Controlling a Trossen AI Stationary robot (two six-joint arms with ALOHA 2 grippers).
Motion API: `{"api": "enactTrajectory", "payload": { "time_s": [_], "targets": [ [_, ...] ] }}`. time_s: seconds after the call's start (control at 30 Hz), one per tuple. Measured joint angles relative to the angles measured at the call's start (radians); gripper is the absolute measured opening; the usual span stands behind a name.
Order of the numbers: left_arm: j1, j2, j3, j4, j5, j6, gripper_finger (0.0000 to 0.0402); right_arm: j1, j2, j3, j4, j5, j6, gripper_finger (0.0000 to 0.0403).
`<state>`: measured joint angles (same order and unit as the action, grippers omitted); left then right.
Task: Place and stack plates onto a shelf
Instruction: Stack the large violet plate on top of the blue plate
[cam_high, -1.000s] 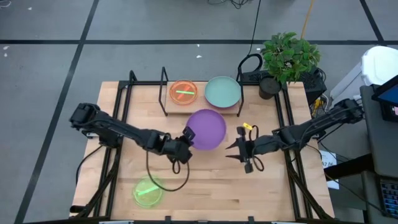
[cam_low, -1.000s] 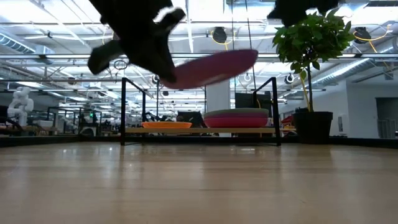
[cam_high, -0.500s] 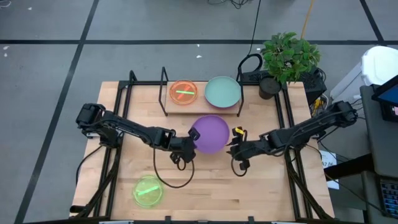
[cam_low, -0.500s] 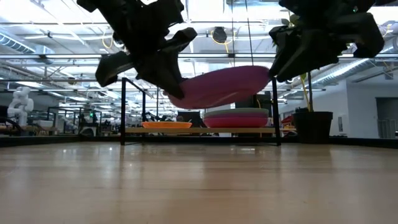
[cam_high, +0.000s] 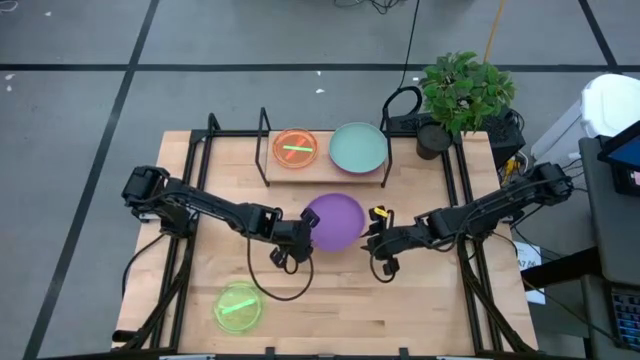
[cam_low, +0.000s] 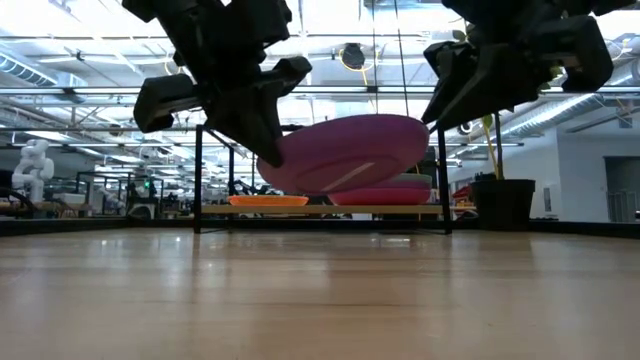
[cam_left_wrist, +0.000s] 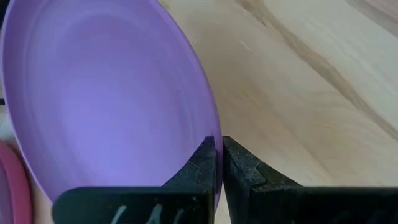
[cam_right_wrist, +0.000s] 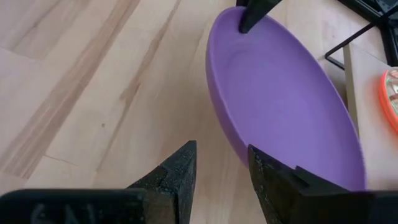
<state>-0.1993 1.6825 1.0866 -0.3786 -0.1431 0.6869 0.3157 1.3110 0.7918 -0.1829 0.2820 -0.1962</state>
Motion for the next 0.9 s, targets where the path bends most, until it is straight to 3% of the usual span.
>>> {"api": "enactTrajectory", "payload": {
  "time_s": [0.4, 0.53, 0.9],
  "targets": [
    [-0.013, 0.000, 0.000, -0.008, 0.042, -0.005, 0.0012, -0.016, 0.001, 0.000, -0.001, -0.001, -0.031, 0.0125],
    [-0.013, 0.000, 0.000, 0.016, 0.046, -0.001, 0.0012, -0.035, 0.031, 0.000, -0.002, -0.078, -0.053, 0.0122],
    [-0.011, 0.000, -0.001, 0.047, 0.064, 0.000, 0.0028, -0.041, 0.117, -0.002, 0.019, -0.149, -0.143, 0.0033]
  ]
}}
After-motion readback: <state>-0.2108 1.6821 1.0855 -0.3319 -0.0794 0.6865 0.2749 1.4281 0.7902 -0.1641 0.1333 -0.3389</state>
